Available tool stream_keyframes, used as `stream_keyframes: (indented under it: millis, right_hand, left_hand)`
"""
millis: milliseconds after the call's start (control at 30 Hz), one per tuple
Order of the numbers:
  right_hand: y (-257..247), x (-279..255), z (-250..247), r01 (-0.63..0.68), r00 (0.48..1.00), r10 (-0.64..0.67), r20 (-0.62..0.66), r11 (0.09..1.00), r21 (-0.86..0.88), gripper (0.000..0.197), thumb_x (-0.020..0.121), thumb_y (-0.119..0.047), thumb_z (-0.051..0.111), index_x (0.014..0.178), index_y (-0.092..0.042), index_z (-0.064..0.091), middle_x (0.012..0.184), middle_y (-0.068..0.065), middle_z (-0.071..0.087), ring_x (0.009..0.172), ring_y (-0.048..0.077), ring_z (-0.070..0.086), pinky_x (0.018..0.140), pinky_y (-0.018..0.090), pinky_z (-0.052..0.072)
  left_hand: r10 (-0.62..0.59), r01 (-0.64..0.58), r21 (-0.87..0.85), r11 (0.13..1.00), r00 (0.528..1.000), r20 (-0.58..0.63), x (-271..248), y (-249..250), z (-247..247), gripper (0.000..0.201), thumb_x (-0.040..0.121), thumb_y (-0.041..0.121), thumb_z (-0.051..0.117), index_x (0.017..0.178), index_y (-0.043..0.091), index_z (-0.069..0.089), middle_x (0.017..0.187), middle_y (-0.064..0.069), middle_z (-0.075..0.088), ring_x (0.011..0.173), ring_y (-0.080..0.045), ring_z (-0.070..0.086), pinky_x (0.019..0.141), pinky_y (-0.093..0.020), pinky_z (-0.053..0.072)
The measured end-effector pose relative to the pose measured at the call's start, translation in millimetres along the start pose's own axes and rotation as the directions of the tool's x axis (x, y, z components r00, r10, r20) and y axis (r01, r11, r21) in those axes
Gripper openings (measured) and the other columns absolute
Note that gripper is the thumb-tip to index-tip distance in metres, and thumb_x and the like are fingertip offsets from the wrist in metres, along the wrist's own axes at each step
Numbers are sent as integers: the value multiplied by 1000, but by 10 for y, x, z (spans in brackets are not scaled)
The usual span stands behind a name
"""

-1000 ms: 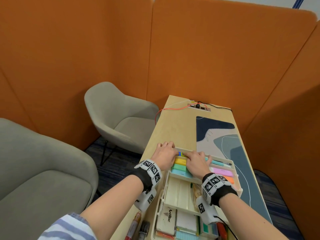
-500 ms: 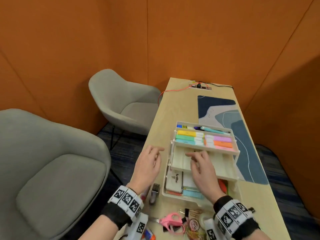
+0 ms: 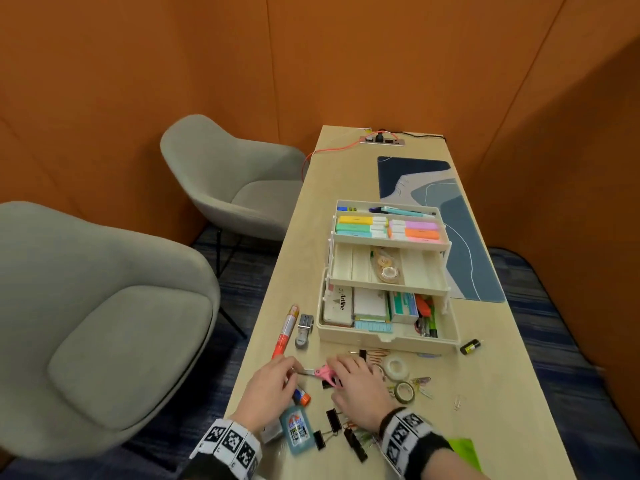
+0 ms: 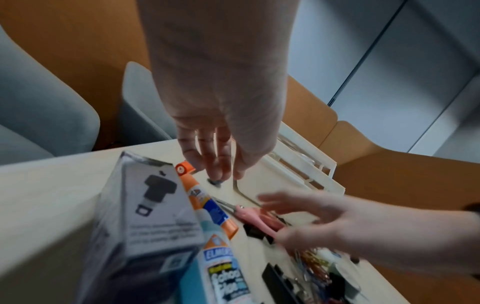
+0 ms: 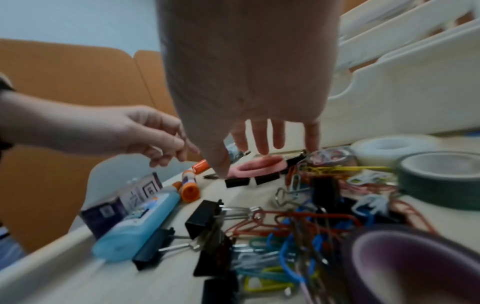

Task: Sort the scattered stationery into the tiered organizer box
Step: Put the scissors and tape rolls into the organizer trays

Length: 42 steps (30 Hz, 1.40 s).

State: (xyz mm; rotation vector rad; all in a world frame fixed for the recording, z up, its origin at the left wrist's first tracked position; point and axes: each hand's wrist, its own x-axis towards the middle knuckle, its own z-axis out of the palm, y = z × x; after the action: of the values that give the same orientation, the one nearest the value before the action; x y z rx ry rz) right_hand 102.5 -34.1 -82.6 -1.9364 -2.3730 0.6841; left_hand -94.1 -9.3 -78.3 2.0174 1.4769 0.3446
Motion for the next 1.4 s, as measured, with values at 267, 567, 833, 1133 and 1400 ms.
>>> stream_keyframes:
  millis: [267, 567, 833, 1133, 1400]
  right_hand:
    - [38, 123, 77, -22, 1000, 20, -12, 963, -270, 41, 87, -11, 52, 126, -21, 44, 117, 4, 45, 109, 24, 44, 96, 43, 33]
    - [178, -218, -97, 56, 978, -49, -202, 998, 30, 33, 96, -30, 43, 128, -32, 46, 122, -12, 49, 112, 9, 44, 101, 29, 33]
    - [461, -622, -267, -59, 949, 180, -260, 908, 415, 18, 89, -43, 45, 96, -28, 54, 86, -10, 61, 68, 5, 57, 64, 27, 55]
    - [848, -252, -953, -138, 835, 303, -459, 923, 359, 8, 91, -18, 55, 94, -21, 62, 89, -8, 61, 83, 11, 54, 68, 21, 37]
    - [969, 190, -1010, -300, 882, 441, -164, 796, 527, 8, 91, -6, 53, 95, -8, 60, 93, 1, 67, 68, -2, 54, 49, 9, 38]
  left_hand:
    - [-74, 73, -21, 997, 995, -62, -148, -18, -133, 13, 95, 23, 50, 101, 28, 60, 92, 16, 53, 70, -1, 54, 61, -11, 40]
    - [-118, 117, -10, 993, 983, -142, -43, -124, -202, 15, 95, 23, 51, 106, 23, 62, 98, 9, 54, 85, -4, 54, 77, -20, 44]
    - [-249, 260, 58, 964, 956, -155, 453, -144, -181, 35, 94, 26, 51, 127, 16, 47, 122, -7, 47, 112, -23, 49, 89, -36, 45]
    - [-254, 269, 141, 953, 961, -113, 619, -169, -136, 36, 95, 30, 48, 127, 14, 46, 124, -11, 47, 112, -28, 50, 91, -39, 43]
    - [-260, 269, 119, 956, 962, -85, 629, -256, -204, 37, 96, 23, 46, 132, 15, 43, 128, -10, 44, 115, -27, 48, 93, -39, 45]
